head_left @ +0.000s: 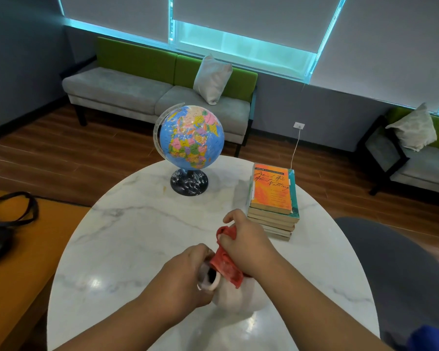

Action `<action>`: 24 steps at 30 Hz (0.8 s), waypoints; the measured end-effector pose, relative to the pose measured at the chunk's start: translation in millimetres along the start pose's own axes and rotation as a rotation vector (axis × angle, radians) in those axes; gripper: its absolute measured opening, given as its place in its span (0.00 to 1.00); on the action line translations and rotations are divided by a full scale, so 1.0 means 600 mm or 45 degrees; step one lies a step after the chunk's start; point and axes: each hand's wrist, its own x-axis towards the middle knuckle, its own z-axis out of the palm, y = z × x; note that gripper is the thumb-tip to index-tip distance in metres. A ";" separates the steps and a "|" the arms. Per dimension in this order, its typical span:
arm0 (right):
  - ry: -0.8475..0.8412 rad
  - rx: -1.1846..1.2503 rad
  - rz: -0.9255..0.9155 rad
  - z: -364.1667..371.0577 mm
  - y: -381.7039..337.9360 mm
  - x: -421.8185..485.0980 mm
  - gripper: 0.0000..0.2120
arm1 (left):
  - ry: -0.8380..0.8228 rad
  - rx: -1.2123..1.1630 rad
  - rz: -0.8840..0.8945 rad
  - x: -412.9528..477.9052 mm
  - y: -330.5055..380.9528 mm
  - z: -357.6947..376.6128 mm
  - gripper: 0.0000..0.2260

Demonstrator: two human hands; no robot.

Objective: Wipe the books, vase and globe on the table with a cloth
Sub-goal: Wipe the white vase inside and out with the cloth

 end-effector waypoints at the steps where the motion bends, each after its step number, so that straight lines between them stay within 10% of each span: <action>1: -0.012 0.003 0.002 0.002 0.000 -0.003 0.13 | -0.005 0.004 -0.008 0.002 0.001 -0.002 0.17; 24: -0.319 0.108 0.028 -0.047 0.041 -0.017 0.12 | 0.041 -0.083 -0.086 -0.005 -0.014 -0.005 0.21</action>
